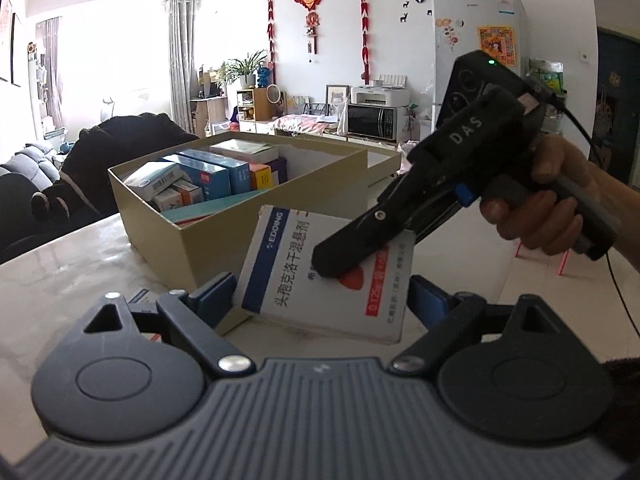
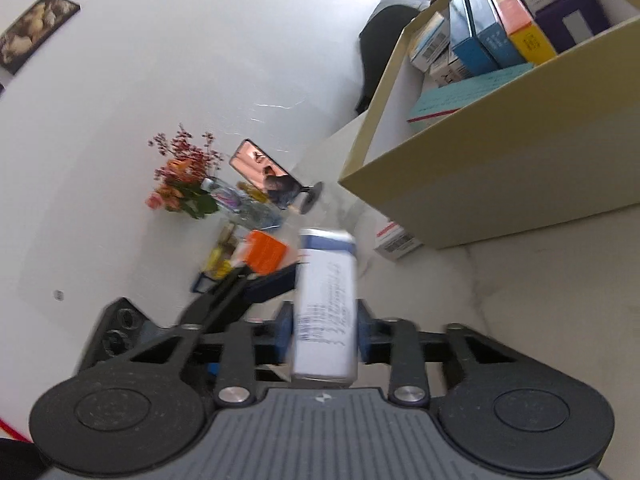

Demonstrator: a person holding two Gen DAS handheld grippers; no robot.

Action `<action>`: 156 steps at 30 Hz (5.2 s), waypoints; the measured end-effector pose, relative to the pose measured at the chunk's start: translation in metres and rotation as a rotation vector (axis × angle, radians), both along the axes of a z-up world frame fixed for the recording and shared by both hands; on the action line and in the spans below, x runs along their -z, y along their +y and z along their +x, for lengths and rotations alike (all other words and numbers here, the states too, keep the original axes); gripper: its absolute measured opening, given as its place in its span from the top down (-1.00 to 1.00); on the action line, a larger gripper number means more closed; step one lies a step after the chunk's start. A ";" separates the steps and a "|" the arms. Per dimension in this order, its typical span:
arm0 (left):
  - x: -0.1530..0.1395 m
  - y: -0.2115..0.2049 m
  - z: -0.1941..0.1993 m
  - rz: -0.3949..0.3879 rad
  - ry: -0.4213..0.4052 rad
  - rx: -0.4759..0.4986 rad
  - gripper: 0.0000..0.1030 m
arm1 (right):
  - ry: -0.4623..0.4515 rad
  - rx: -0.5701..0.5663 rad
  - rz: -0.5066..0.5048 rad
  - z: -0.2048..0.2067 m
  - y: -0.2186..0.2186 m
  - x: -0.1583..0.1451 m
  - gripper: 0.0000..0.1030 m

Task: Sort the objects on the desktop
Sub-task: 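Grasp the strawberry-print box with the right tool while the left tool releases it, then carry the strawberry-print box with the right tool and lower it into the beige box, then open the right tool and lift it out of the beige box, then move the left tool to the white Cefaclor box and close on it, then lift the Cefaclor box with the left tool toward the right tool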

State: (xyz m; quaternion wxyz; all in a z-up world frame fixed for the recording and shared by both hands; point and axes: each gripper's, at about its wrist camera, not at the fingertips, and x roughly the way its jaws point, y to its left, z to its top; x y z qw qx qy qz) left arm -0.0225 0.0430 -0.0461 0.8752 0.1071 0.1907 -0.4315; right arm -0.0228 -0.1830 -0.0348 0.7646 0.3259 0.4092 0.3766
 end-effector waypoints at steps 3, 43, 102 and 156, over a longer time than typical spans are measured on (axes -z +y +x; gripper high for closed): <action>-0.001 -0.002 0.003 -0.009 0.008 -0.002 -0.80 | -0.034 0.006 -0.034 0.000 -0.001 -0.005 0.41; 0.016 0.027 0.039 -0.098 0.179 -0.127 -0.94 | -0.278 0.386 -0.851 0.098 -0.035 -0.061 0.41; 0.046 0.058 0.112 0.112 0.136 -0.235 -1.00 | -0.332 0.269 -1.207 0.123 0.006 -0.043 -0.31; 0.004 0.074 0.075 0.025 -0.019 -0.063 -0.84 | -0.306 0.191 -0.610 0.030 0.011 -0.067 -0.54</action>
